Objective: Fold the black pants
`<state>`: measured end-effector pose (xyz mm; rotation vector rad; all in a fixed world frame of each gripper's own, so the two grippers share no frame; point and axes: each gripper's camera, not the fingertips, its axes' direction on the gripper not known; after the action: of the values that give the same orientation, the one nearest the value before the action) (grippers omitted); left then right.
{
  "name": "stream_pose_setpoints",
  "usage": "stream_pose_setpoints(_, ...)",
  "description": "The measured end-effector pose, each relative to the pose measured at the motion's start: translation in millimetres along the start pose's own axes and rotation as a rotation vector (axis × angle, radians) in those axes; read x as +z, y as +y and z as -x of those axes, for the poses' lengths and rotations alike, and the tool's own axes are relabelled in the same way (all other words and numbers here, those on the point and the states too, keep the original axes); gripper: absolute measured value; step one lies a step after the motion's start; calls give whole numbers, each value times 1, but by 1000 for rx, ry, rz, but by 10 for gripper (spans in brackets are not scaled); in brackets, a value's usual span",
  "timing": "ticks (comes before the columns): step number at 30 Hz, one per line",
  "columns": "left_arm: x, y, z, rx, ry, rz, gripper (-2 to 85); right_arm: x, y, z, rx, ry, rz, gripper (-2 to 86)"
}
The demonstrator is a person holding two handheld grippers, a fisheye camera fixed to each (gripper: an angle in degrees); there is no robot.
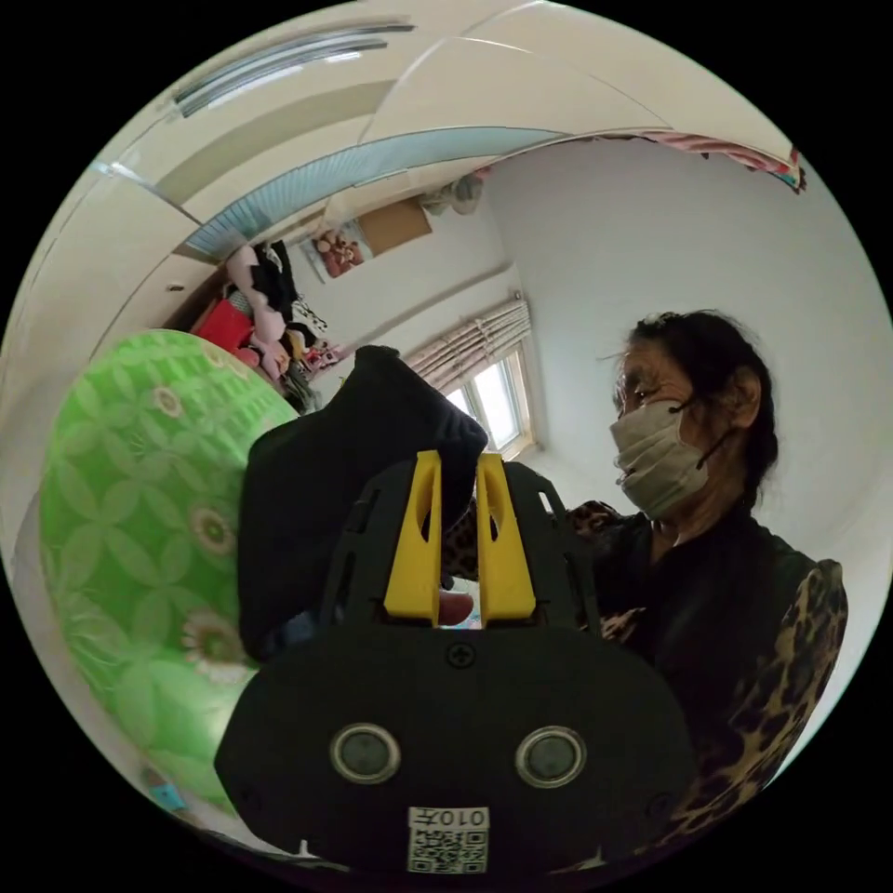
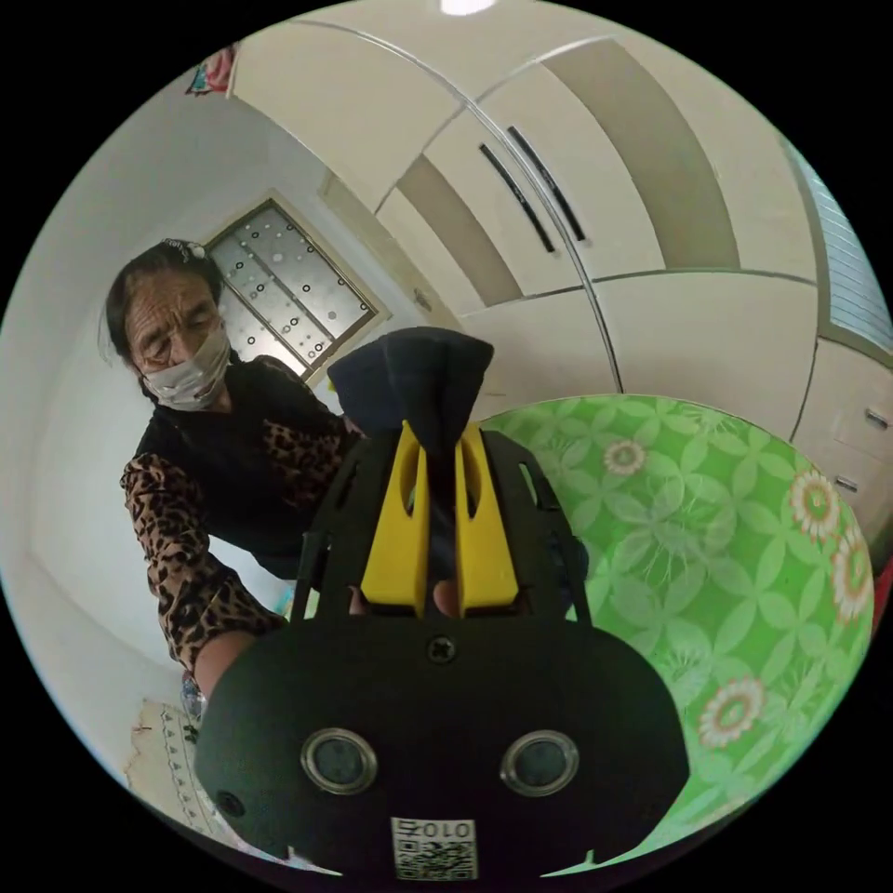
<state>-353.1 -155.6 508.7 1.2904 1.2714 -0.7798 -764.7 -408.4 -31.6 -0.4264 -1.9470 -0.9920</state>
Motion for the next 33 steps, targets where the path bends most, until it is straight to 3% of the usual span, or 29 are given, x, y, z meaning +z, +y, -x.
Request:
stream_pose_setpoints(9,58,73,13,-53,1,42,50,-37,103,82,114,73,-91,59)
stream_pose_setpoints(20,162,108,1,80,109,264,52,-135,174,218,127,226,-172,59)
stream_pose_setpoints(30,258,222,62,-46,213,462,52,-182,331,294,215,258,-275,60)
stream_pose_setpoints(33,284,264,86,-30,170,564,52,-182,398,286,347,213,-325,69)
